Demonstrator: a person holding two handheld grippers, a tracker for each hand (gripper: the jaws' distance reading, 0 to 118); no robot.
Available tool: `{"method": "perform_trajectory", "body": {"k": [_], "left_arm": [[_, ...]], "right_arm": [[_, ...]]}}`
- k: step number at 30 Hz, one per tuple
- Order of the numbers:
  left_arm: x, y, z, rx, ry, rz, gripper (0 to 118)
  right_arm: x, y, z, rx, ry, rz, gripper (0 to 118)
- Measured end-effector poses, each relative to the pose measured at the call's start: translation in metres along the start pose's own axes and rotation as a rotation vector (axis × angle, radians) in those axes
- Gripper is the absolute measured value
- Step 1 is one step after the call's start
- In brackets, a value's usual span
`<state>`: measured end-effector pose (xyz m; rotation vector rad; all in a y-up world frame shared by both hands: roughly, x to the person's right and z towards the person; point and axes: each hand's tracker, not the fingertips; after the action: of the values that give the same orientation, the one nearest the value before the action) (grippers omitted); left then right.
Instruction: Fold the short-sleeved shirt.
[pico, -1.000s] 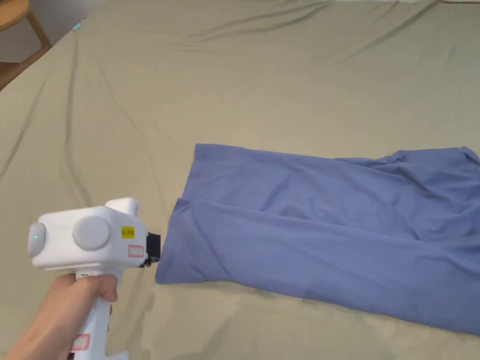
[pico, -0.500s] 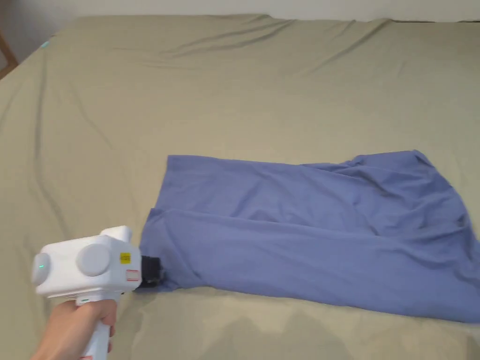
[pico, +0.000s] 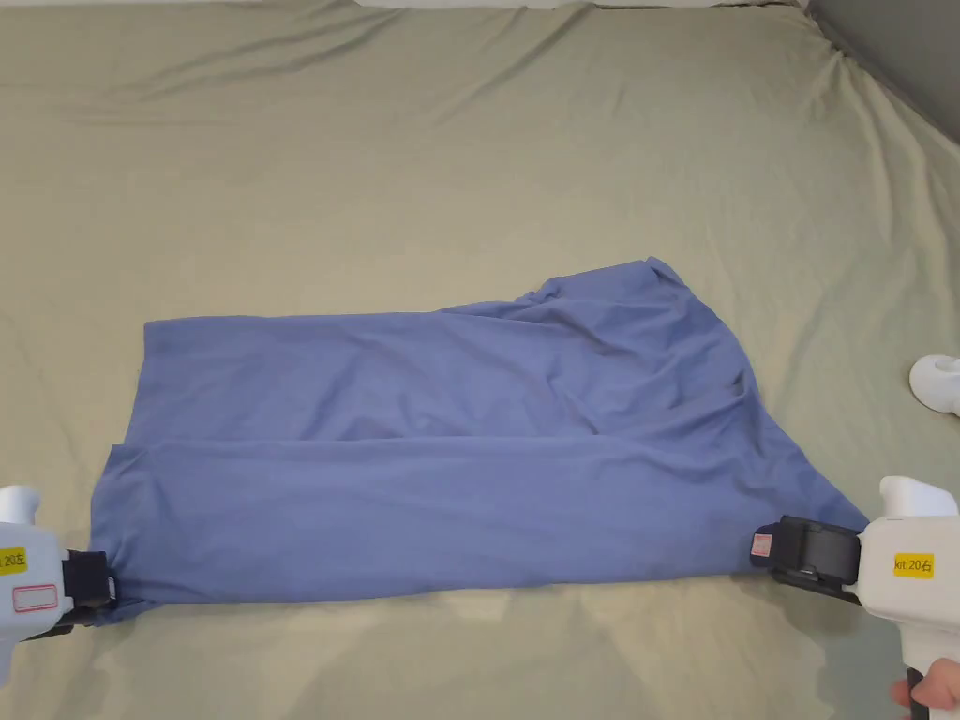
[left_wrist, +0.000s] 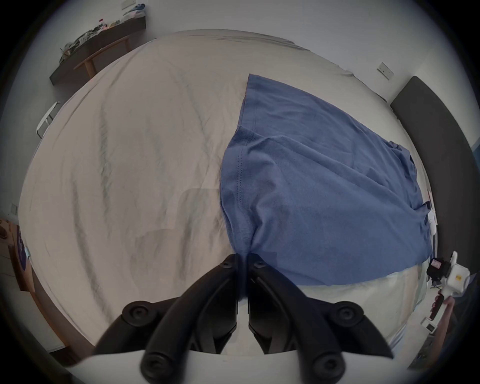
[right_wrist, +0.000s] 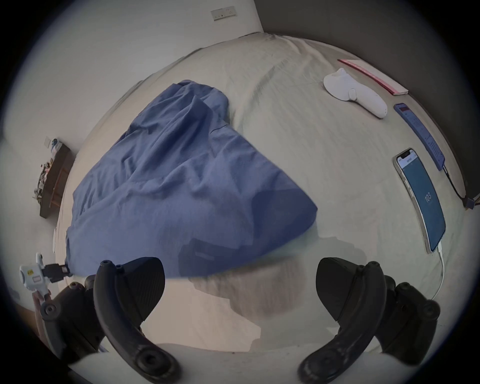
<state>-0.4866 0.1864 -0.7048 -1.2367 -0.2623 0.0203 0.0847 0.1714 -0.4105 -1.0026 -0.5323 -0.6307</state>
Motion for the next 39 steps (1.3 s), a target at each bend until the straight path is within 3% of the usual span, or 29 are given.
{"method": "perform_trajectory", "body": {"k": [2,3,4,5,6,18,24,37,38,39], "left_arm": [[0.0,0.001,0.001,0.001,0.002,-0.006,5],[-0.006,0.005,-0.006,0.002,0.001,-0.005,5],[-0.009,0.008,-0.008,0.0,0.0,-0.002,5],[-0.01,0.01,-0.008,0.001,0.0,-0.002,5],[-0.011,0.012,-0.009,0.002,0.001,-0.004,5],[-0.016,0.001,0.021,0.006,-0.014,-0.025,5],[-0.03,-0.039,0.053,-0.022,-0.027,-0.031,5],[-0.068,-0.113,0.071,-0.113,0.008,-0.004,5],[-0.068,-0.111,0.071,-0.099,0.007,0.003,15],[-0.06,-0.109,0.075,-0.084,-0.006,0.012,50]], "right_arm": [[-0.001,0.008,-0.008,0.012,-0.006,0.001,115],[-0.002,0.012,-0.012,0.01,-0.018,0.001,106],[-0.003,0.017,-0.016,0.007,-0.022,0.002,86],[-0.004,0.019,-0.018,0.008,-0.036,0.005,28],[-0.006,0.021,-0.02,-0.005,-0.051,0.023,2],[-0.002,0.004,0.033,0.041,0.013,0.033,2],[0.003,-0.028,0.059,0.021,0.023,0.06,2],[0.033,-0.113,0.074,-0.088,0.021,0.008,2],[0.031,-0.111,0.074,-0.086,0.013,0.016,6],[0.029,-0.109,0.075,-0.081,0.009,0.024,19]]}}
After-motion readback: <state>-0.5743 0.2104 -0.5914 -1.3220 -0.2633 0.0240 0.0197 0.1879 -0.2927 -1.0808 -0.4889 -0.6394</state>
